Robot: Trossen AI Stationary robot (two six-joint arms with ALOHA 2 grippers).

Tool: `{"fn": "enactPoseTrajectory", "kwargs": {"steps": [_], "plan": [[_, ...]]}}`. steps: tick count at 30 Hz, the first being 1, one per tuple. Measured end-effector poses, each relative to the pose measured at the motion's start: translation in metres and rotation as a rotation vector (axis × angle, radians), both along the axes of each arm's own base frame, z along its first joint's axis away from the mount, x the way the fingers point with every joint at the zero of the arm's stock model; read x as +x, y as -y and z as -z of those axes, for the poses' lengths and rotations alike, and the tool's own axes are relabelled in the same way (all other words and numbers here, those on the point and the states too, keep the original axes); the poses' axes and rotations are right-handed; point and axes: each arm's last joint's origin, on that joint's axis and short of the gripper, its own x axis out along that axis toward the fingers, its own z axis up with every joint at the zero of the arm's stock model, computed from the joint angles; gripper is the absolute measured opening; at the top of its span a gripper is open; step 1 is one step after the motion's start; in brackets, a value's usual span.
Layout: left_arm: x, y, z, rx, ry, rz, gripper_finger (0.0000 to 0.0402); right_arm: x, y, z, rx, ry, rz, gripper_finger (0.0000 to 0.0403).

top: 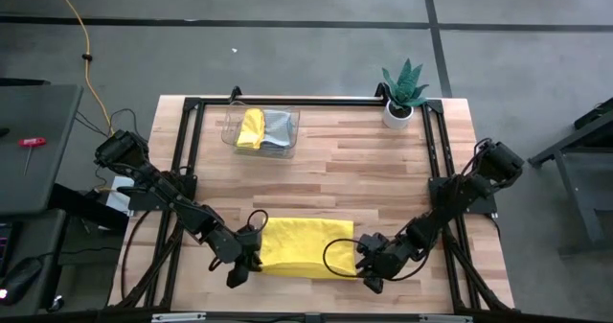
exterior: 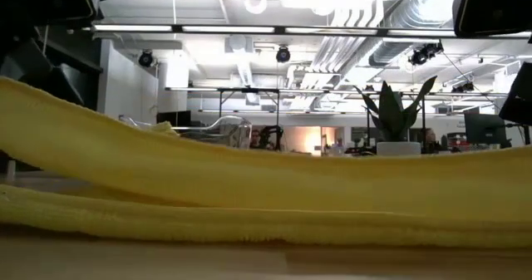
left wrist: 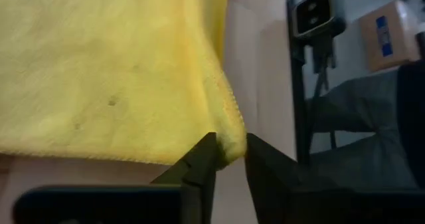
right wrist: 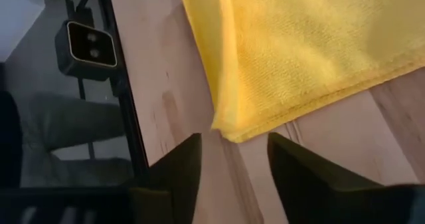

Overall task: Fold microfiber towels
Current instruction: Fold the yellow towel

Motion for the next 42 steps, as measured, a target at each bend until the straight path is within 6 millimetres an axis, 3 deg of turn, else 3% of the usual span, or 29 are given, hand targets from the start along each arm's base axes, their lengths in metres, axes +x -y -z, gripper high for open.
{"fn": "enactPoseTrajectory", "kwargs": {"steps": [4,9,18,24,27,31,33,37,42], "plan": [[0.004,0.003,-0.005,-0.041,0.062,0.005,0.0106,0.005,0.006,0.000,0.027,-0.027,-0.008,0.0189],[0.007,0.003,-0.009,-0.069,0.104,0.056,0.0142,0.008,0.013,-0.007,0.037,-0.013,-0.043,0.0196],[0.014,-0.011,-0.013,-0.062,0.113,0.119,0.0157,0.009,0.021,-0.021,-0.059,0.093,-0.176,0.0195],[0.019,-0.022,-0.015,0.028,0.162,0.093,0.0134,0.014,0.025,-0.018,-0.161,0.142,-0.273,0.0165],[0.024,-0.030,-0.010,0.120,0.178,0.028,0.0103,0.019,0.030,-0.012,-0.187,0.131,-0.274,0.0106],[0.033,-0.039,-0.003,0.147,0.185,0.005,0.0033,0.025,0.033,-0.002,-0.183,0.106,-0.251,0.0015],[0.036,-0.039,0.005,0.113,0.172,0.036,0.0009,0.028,0.032,0.000,-0.170,0.121,-0.250,0.0016],[0.044,-0.031,0.015,-0.004,0.193,0.090,0.0015,0.030,0.029,0.004,-0.149,0.123,-0.264,0.0030],[0.047,-0.019,0.033,-0.047,0.193,0.096,0.0002,0.027,0.023,0.011,-0.120,0.081,-0.268,0.0004]]}}
